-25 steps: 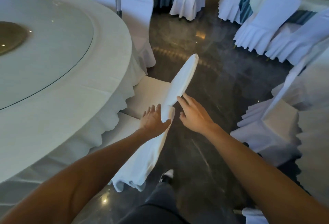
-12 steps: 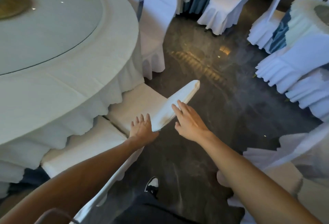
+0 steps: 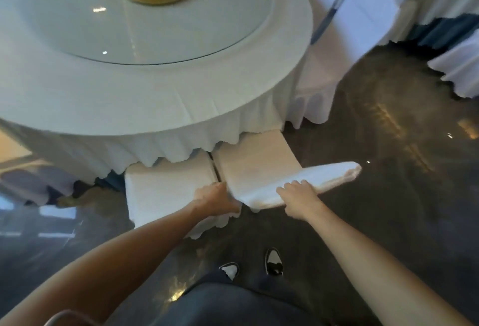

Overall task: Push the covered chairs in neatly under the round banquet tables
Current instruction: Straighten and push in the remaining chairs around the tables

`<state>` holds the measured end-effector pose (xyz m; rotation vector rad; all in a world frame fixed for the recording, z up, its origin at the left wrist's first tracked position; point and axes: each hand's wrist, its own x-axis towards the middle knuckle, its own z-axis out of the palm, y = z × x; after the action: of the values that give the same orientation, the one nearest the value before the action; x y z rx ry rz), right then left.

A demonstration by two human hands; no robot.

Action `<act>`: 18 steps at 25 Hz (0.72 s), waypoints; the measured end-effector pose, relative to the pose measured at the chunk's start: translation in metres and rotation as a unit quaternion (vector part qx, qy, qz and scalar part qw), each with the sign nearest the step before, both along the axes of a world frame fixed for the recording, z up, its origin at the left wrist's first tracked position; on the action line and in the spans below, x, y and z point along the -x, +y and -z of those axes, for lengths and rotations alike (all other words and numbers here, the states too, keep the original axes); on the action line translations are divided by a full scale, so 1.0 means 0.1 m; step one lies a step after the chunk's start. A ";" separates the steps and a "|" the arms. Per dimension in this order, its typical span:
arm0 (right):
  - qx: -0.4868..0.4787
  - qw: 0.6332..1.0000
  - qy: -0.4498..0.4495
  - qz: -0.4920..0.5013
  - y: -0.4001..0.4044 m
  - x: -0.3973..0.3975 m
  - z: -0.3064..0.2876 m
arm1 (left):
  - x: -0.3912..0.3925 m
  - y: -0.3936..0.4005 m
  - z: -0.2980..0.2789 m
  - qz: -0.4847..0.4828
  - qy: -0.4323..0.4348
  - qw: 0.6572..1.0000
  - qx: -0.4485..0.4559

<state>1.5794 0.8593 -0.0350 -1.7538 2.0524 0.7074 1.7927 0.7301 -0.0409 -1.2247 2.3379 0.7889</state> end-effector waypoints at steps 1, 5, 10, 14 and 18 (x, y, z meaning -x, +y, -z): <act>0.005 1.000 0.003 -0.016 -0.01 0.03 0.04 | -0.05 0.04 0.02 -0.019 -0.010 1.000 -0.012; 0.016 0.998 -0.018 -0.060 -0.08 0.16 0.11 | -0.19 0.20 0.03 -0.040 -0.087 0.995 0.000; 0.022 0.996 -0.027 -0.079 -0.07 0.16 0.18 | -0.34 0.39 0.08 -0.042 -0.116 0.988 0.093; 0.028 0.994 -0.016 -0.108 -0.11 0.16 0.19 | -0.31 0.42 0.06 -0.038 -0.134 0.983 0.123; 0.045 0.991 -0.010 -0.123 -0.16 0.20 0.19 | -0.31 0.42 0.07 -0.020 -0.144 0.978 0.148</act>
<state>1.5597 0.8432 -0.0541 -2.0804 1.9011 0.6716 1.8235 0.7721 -0.0478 -1.4043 2.2467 0.2547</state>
